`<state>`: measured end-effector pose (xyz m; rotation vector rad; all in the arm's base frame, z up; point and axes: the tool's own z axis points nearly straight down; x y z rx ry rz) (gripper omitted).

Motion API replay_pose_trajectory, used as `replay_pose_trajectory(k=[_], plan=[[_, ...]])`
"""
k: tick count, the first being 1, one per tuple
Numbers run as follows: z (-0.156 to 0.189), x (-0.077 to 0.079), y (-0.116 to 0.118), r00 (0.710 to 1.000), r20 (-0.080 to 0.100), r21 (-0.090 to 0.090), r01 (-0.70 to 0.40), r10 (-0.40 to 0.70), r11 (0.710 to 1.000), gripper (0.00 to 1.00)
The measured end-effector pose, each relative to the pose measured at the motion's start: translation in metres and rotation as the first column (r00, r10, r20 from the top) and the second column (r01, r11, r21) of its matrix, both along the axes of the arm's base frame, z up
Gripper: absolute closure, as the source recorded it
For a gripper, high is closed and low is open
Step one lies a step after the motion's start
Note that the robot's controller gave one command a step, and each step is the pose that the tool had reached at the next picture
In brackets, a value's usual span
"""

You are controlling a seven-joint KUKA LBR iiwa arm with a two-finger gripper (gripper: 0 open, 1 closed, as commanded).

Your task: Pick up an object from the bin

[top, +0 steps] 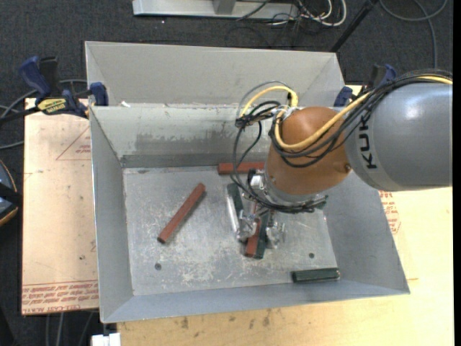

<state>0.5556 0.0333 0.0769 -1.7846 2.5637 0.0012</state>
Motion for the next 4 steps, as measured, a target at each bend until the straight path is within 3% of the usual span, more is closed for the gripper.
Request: replay_pose_trajectory(k=[4], plan=[[-0.0003, -0.0001, -0.0004, 1.000, 0.000, 0.000, 0.000, 0.000, 1.000, 1.00]])
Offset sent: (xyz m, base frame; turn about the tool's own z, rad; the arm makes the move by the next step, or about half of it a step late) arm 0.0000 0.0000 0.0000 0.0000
